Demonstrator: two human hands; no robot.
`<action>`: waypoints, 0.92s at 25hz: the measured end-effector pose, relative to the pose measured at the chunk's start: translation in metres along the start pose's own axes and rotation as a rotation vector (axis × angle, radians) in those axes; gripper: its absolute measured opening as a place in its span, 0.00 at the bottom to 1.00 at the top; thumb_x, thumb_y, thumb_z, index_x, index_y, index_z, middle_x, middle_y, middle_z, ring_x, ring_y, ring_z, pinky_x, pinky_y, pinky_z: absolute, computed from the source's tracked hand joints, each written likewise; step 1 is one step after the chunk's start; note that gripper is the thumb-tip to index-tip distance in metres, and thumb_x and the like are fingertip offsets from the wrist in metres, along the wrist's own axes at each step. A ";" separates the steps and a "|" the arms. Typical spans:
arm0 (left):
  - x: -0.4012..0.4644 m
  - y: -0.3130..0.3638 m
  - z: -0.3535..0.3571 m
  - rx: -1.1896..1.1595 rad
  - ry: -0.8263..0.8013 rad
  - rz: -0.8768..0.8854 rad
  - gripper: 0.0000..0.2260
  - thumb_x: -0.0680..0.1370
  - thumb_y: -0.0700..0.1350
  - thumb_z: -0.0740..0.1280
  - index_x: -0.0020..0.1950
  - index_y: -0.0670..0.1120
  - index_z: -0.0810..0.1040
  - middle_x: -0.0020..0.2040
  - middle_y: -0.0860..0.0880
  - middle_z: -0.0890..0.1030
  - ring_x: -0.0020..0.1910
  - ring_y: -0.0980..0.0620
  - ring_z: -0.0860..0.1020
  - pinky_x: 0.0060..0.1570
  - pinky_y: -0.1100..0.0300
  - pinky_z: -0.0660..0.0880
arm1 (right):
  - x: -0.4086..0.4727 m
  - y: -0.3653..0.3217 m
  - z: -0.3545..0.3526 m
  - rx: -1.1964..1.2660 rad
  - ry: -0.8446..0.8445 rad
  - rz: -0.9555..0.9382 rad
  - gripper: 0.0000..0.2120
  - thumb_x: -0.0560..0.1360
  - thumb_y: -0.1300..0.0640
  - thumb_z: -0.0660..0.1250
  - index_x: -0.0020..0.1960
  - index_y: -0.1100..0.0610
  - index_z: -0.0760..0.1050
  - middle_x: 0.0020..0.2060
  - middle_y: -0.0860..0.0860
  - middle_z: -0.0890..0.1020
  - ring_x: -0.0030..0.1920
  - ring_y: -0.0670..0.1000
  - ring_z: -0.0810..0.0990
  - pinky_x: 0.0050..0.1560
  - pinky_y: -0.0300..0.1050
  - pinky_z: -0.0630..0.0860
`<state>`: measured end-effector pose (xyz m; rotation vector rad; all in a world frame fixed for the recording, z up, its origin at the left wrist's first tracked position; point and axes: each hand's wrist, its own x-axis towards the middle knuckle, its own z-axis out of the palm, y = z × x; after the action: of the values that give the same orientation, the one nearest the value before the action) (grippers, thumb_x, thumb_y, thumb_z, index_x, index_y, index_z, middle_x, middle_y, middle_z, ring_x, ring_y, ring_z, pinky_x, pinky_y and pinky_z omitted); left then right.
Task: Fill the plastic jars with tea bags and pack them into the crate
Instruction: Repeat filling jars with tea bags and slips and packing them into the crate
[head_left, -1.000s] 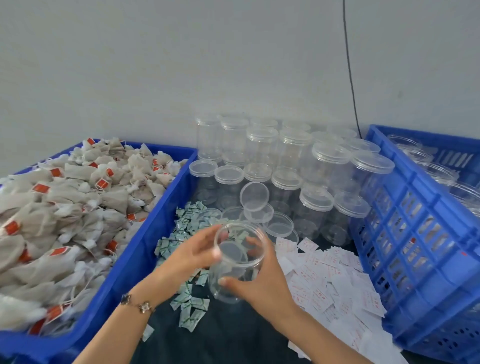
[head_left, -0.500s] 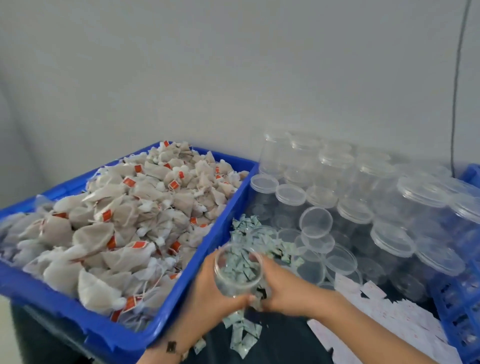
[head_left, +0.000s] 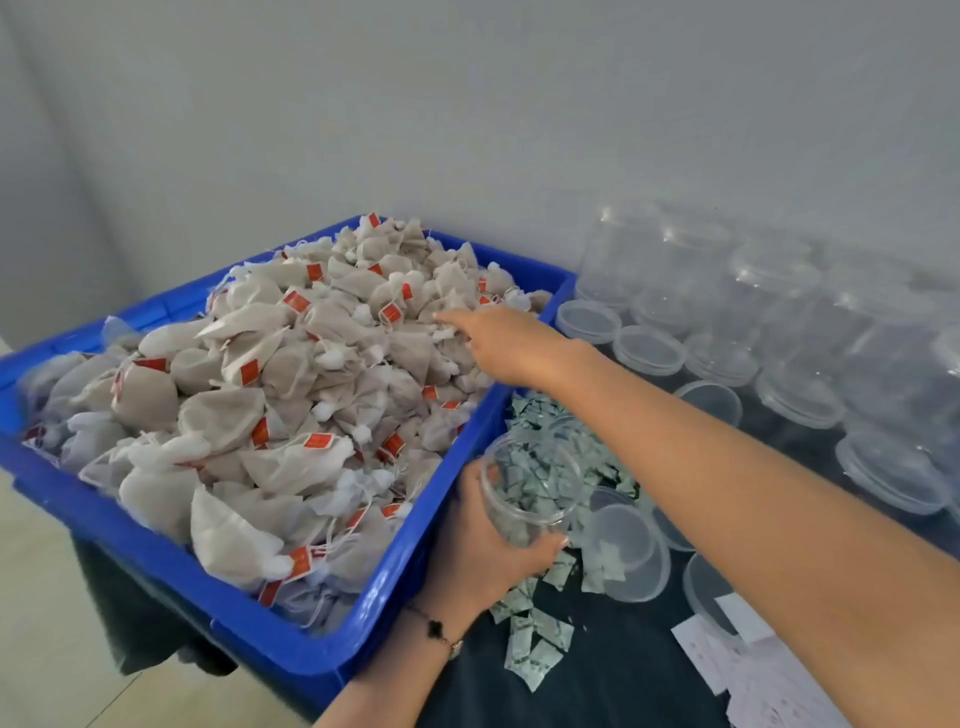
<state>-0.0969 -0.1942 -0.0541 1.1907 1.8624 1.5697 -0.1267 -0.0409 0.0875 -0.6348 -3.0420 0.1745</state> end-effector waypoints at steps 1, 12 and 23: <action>0.000 0.001 0.001 0.009 0.006 0.005 0.37 0.58 0.59 0.76 0.59 0.68 0.58 0.59 0.65 0.68 0.59 0.75 0.66 0.52 0.80 0.67 | 0.012 -0.004 0.006 -0.073 -0.004 0.001 0.36 0.74 0.72 0.53 0.76 0.44 0.53 0.47 0.51 0.76 0.33 0.50 0.74 0.27 0.42 0.68; 0.000 -0.011 0.005 0.025 0.014 -0.026 0.42 0.55 0.64 0.74 0.64 0.66 0.56 0.63 0.64 0.67 0.62 0.71 0.66 0.59 0.76 0.66 | 0.046 0.009 0.022 0.008 0.299 0.154 0.08 0.79 0.62 0.57 0.53 0.59 0.74 0.48 0.54 0.79 0.45 0.53 0.76 0.43 0.45 0.70; -0.001 -0.005 0.005 0.034 0.049 -0.010 0.38 0.55 0.66 0.74 0.59 0.67 0.58 0.59 0.65 0.68 0.59 0.72 0.68 0.57 0.75 0.66 | -0.095 0.009 -0.075 0.201 0.216 -0.032 0.07 0.71 0.59 0.63 0.44 0.48 0.75 0.35 0.40 0.76 0.34 0.39 0.74 0.33 0.30 0.67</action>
<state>-0.0941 -0.1918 -0.0606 1.1658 1.9301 1.5811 -0.0325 -0.0631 0.1608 -0.5500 -2.7803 0.3783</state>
